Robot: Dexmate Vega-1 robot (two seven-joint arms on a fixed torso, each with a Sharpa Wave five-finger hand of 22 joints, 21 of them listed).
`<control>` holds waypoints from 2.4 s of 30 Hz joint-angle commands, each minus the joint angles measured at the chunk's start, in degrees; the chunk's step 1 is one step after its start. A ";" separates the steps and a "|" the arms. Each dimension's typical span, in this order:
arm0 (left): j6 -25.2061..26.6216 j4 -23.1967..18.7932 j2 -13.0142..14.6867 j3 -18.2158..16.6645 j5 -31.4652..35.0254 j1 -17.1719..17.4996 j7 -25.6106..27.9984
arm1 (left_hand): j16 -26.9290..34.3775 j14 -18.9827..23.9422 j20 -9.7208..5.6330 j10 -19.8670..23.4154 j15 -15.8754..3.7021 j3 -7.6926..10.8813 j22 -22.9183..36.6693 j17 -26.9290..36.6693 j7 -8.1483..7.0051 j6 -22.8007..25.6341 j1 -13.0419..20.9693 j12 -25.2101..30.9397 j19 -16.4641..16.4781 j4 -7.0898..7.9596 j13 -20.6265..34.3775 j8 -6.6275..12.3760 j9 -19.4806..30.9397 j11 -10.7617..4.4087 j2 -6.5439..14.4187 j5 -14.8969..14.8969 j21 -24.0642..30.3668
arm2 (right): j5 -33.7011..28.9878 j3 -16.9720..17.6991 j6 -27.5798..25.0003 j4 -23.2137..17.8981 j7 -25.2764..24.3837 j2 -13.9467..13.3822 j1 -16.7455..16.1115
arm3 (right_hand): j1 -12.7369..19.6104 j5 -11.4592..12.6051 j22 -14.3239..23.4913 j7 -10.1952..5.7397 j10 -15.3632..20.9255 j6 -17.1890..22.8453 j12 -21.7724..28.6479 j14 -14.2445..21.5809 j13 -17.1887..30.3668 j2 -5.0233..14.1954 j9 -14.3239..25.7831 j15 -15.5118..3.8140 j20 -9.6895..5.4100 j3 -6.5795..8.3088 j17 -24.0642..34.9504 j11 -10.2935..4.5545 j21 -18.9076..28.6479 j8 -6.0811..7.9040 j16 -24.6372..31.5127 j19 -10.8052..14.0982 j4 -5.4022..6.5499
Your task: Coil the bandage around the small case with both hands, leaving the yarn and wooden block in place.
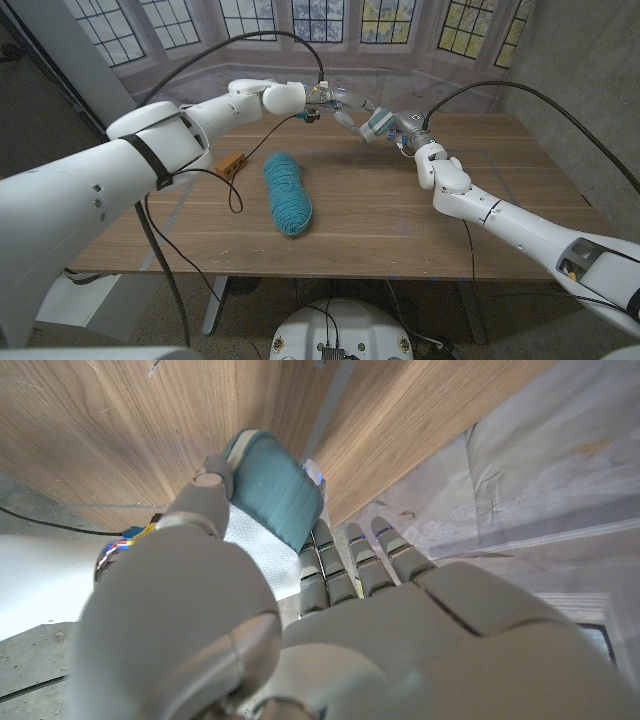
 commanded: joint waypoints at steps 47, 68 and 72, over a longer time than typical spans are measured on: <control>0.65 8.24 -4.85 6.62 -4.07 -3.77 -7.73 | -0.07 0.02 0.50 0.52 0.32 1.01 0.27 0.08 -0.03 1.05 -0.72 0.54 -0.43 0.91 0.32 6.26 0.23 0.24 0.94 0.23 0.10 | -3.72 0.25 4.65 0.89 0.64 -0.58 2.35 | 0.69 0.20 0.10 -0.50 0.46 0.33 -0.08 0.86 0.55 0.47 0.27 -5.79 -1.18 0.31 0.45 -0.50 -0.27 0.43 -0.81 0.13 0.02; 3.44 9.60 -6.14 8.70 -5.21 -4.31 -9.81 | -0.05 0.03 0.49 0.44 0.31 0.97 0.27 0.11 0.06 0.99 -1.05 0.52 -0.55 0.99 0.33 6.25 0.23 0.38 1.14 0.27 0.10 | -5.79 0.38 6.29 0.68 -0.24 -0.58 3.32 | 0.74 0.20 0.10 -0.57 0.50 0.19 -0.24 0.97 0.53 0.45 0.29 -5.78 -1.21 0.32 0.55 -0.65 -0.30 0.41 -1.01 0.08 0.01; 3.63 9.68 -6.24 9.06 -5.41 -4.37 -10.10 | -0.06 0.02 0.52 0.47 0.29 0.98 0.28 0.11 0.09 1.01 -1.12 0.53 -0.58 0.99 0.33 6.25 0.23 0.32 1.16 0.28 0.10 | -6.30 0.33 6.83 0.38 -0.13 -0.85 3.44 | 0.82 0.21 0.10 -0.54 0.50 0.23 -0.27 0.99 0.55 0.48 0.29 -5.81 -1.24 0.36 0.57 -0.66 -0.31 0.43 -1.04 0.07 -0.02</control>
